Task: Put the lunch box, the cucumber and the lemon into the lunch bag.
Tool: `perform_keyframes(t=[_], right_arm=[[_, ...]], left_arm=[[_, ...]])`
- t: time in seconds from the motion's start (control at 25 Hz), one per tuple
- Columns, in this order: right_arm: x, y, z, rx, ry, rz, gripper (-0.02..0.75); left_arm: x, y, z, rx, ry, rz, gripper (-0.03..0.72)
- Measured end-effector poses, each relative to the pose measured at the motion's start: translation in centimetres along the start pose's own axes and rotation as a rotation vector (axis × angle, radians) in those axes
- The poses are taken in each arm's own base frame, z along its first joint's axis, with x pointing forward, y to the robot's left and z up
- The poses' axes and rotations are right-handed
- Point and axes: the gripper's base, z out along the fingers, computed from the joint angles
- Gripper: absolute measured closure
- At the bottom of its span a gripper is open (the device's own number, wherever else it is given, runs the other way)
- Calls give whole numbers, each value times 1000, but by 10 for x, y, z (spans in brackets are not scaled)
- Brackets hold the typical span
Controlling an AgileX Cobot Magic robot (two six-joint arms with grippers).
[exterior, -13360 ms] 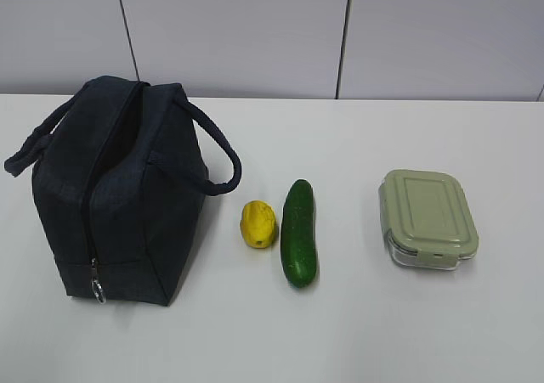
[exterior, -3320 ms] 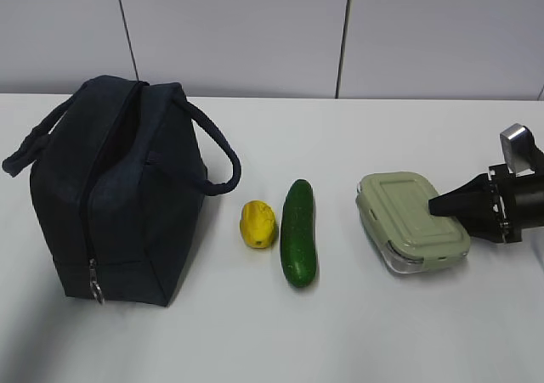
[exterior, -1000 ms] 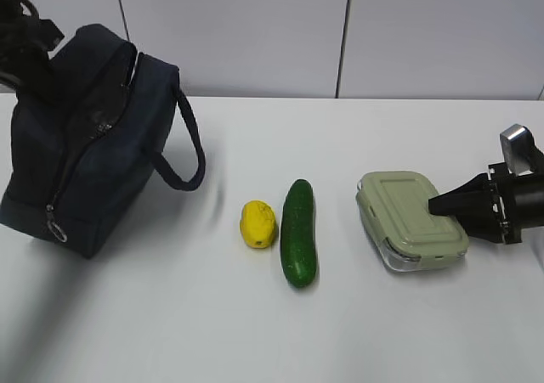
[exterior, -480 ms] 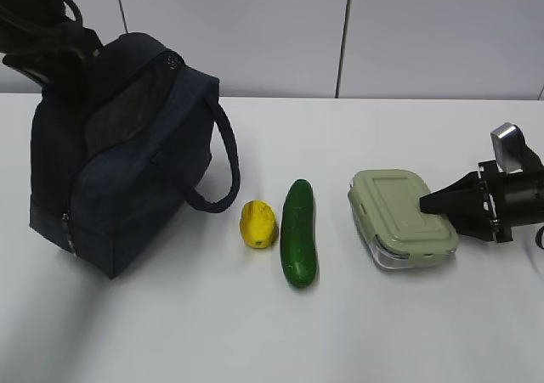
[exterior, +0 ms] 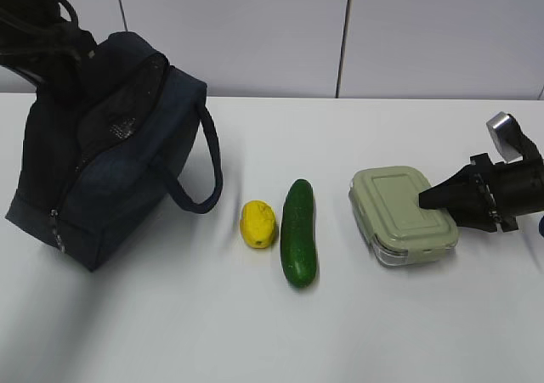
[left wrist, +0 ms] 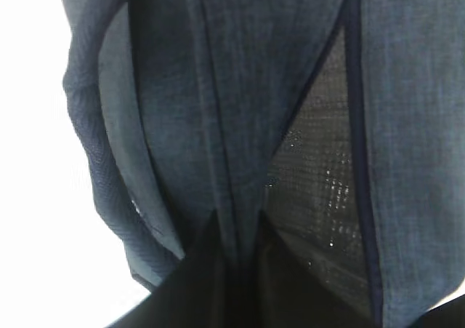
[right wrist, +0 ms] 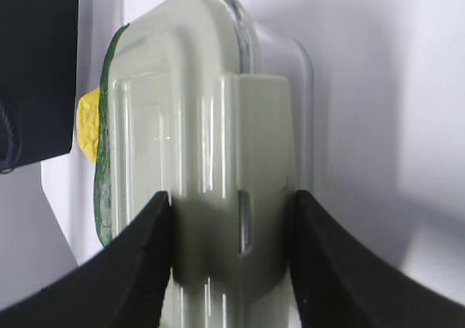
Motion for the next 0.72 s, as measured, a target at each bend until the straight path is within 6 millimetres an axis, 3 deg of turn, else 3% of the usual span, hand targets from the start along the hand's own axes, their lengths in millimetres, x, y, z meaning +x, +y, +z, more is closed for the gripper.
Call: perform_keyframes(t=[0.32,0.72], right_arm=[[-6,14,-8,15,-31,0,384],[-10,53,11,-10,4,-79,384]], left_arm=[[0,1,0,-7,1,2,683],[0,1,0,-9,2,3,683]])
